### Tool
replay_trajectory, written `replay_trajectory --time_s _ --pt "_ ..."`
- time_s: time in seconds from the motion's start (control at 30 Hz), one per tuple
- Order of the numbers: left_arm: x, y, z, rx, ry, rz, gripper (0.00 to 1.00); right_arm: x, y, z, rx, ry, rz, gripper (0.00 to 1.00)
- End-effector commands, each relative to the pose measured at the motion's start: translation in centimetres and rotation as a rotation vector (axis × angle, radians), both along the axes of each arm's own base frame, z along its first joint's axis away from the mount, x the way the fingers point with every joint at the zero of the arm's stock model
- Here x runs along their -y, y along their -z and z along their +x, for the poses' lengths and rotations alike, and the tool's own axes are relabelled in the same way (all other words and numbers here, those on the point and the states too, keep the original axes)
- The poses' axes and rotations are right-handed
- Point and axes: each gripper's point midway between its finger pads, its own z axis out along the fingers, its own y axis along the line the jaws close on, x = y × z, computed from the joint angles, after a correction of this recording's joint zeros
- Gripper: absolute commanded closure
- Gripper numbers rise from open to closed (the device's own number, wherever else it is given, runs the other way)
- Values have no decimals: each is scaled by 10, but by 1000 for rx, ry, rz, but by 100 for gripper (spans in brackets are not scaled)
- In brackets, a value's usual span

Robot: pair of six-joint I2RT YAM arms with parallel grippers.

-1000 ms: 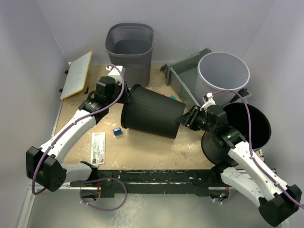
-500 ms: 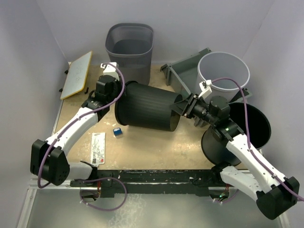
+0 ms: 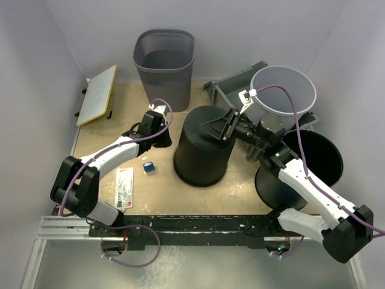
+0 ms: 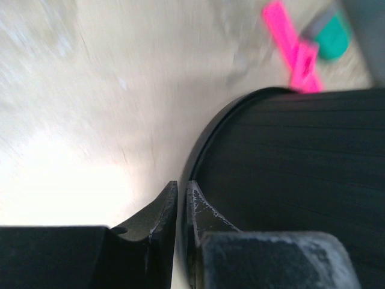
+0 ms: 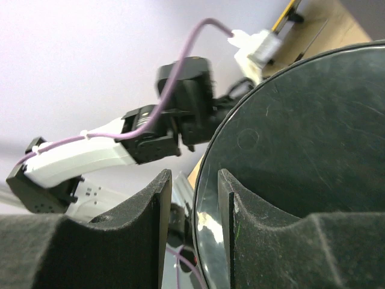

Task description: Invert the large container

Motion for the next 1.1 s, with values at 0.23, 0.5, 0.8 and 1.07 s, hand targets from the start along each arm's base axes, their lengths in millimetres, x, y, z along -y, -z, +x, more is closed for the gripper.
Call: replay_trajectory --time_s 0.23,0.5,0.8,1.07 --pt "7 -17 -1 -8 -11 -70 94 -8 -6 -7 32 -41 15 57" --pt "-32 -47 8 42 -169 67 86 28 -13 9 125 164 -211 47" --pt "-58 -66 -3 42 -253 120 82 116 35 20 22 499 -631 30" --pt "-98 -71 -24 16 -336 193 81 93 75 -35 6 195 -626 26"
